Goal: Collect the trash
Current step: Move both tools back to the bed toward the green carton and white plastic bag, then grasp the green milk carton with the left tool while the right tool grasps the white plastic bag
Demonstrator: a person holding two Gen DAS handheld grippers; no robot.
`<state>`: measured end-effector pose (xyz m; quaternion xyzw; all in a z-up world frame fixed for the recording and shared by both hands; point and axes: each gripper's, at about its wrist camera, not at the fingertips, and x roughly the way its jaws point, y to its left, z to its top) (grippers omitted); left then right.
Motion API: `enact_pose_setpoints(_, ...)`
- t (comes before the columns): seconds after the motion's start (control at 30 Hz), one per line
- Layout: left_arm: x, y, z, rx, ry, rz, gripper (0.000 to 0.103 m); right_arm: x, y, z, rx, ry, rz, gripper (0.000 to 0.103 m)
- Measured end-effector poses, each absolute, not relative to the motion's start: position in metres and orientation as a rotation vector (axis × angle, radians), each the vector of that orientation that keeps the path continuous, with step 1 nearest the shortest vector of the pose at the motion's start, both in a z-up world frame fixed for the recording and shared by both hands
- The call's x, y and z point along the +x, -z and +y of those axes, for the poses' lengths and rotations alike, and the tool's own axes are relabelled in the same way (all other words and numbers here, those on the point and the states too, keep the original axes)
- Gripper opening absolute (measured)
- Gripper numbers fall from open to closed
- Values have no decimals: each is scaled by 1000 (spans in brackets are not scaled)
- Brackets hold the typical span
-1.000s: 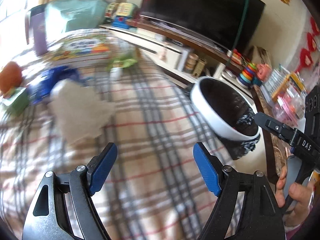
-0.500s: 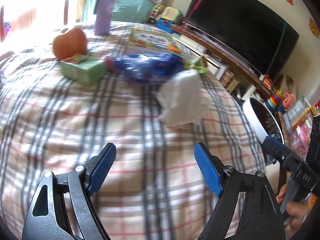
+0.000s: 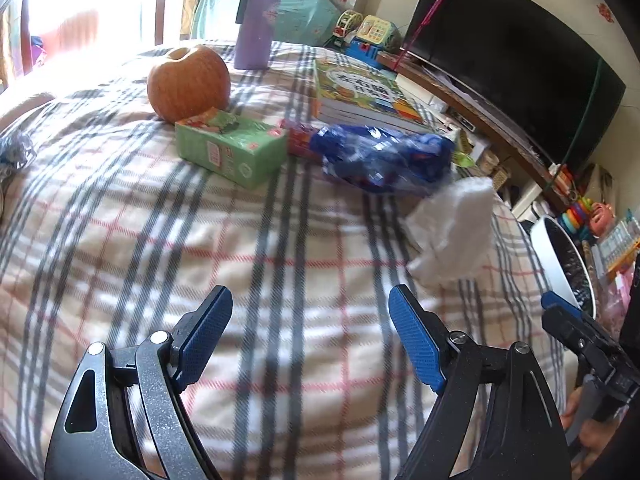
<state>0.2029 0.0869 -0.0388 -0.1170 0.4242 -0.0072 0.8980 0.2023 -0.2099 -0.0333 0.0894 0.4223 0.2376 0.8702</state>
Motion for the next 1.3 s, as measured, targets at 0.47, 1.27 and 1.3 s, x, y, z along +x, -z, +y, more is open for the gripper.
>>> enact_pose_setpoints(0.47,285,40,111,-216,-105,876,83,237,41,-175,131,-569,892,93)
enact_pose_setpoints(1.27,294,49,89,-184,-41,847,19,250,47,-170,117,-564,890,15)
enact_pose_setpoints(1.3,290,47,85,-178,-24,845,18,250,47,-172,119,-562,889,15)
